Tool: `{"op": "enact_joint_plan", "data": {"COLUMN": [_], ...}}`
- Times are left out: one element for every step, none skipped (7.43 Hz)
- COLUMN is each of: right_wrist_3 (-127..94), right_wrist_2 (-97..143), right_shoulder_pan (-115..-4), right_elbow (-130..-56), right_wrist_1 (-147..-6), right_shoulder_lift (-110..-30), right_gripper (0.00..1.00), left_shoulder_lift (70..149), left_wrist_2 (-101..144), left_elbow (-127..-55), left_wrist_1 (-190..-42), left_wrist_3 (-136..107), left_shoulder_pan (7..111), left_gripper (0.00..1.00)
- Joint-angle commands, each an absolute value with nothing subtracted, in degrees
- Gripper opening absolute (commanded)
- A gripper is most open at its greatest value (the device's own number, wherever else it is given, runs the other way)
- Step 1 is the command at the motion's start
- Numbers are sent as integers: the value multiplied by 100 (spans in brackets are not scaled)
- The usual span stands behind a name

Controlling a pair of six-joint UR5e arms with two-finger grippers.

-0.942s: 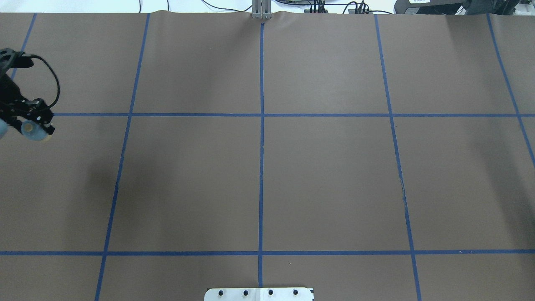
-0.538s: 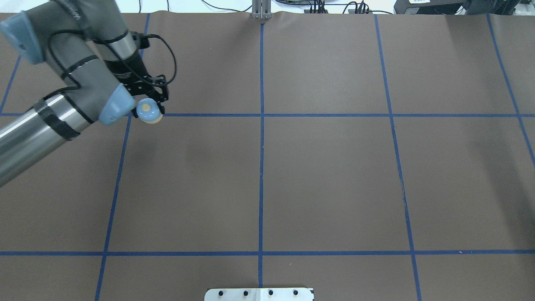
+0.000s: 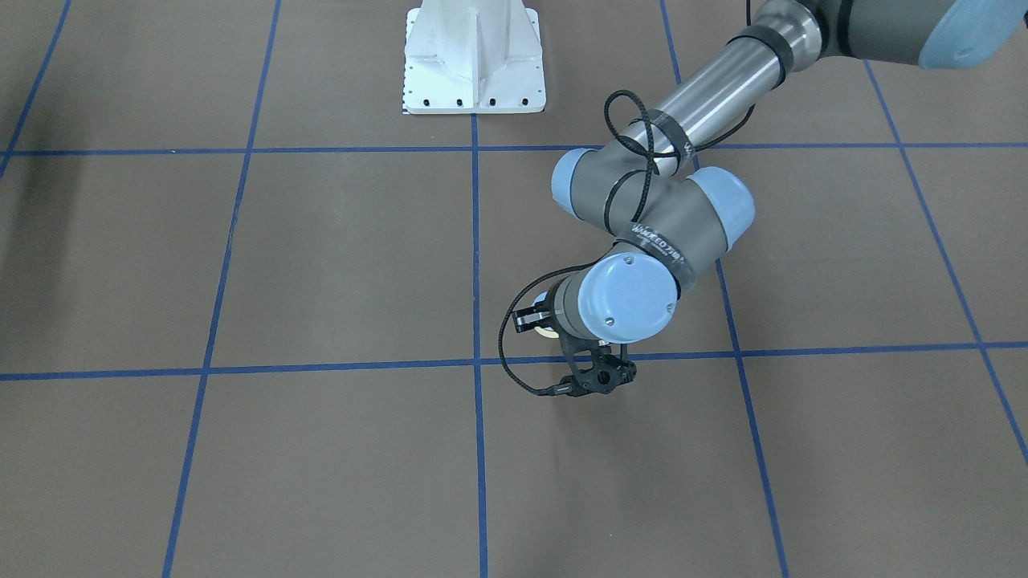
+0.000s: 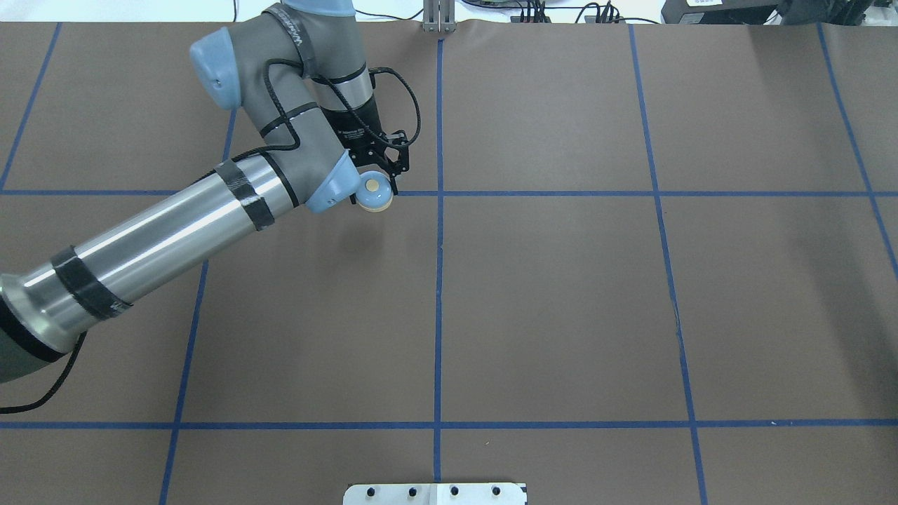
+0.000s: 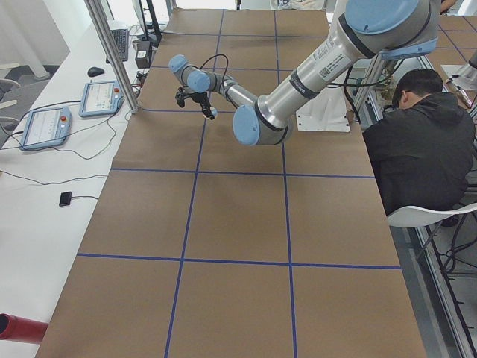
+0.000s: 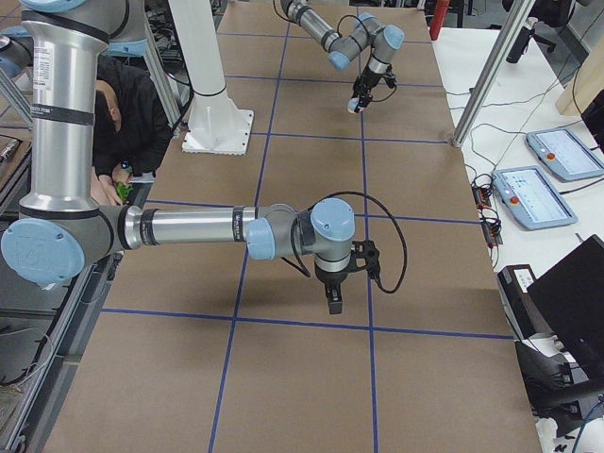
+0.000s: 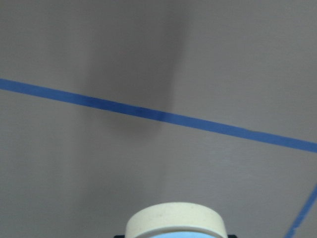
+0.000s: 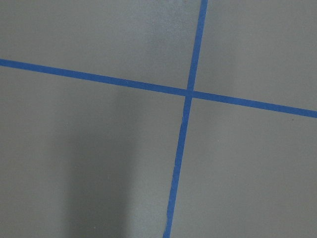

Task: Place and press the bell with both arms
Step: 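Carry the bell with the left gripper toward the table's center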

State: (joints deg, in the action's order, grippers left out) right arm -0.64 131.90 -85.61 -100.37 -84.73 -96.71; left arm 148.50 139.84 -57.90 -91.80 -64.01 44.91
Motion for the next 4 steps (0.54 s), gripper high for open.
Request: {"op": "enact_joint_plan", "data": {"right_wrist_3": [-62,-70,-70,-62], "right_wrist_2": [13192,13201,13201,13192], "right_shoulder_pan": [-8561,-8561,-8561,-8561], "right_elbow": [-10037,-10037,-10037,-10037], "right_wrist_1": [-8473,-8473,-8473,-8473], "right_shoulder_lift": [-9668,-9677,-9668,-9668], "right_gripper": [100,100,100,100], "left_shoulder_lift": [15195,15483,15686,15688], "left_wrist_2": [13957,13957,13731,13293], "left_elbow": [-5213,-4925,-4635,-4484], "left_wrist_1": [-9747,-9747,-10026,-10498], "left_wrist_3": [-6785,-6855,-7064,-7441], "left_shoulder_pan": [4281,4176,4088,3930], "left_gripper": [1,2,3,3]}}
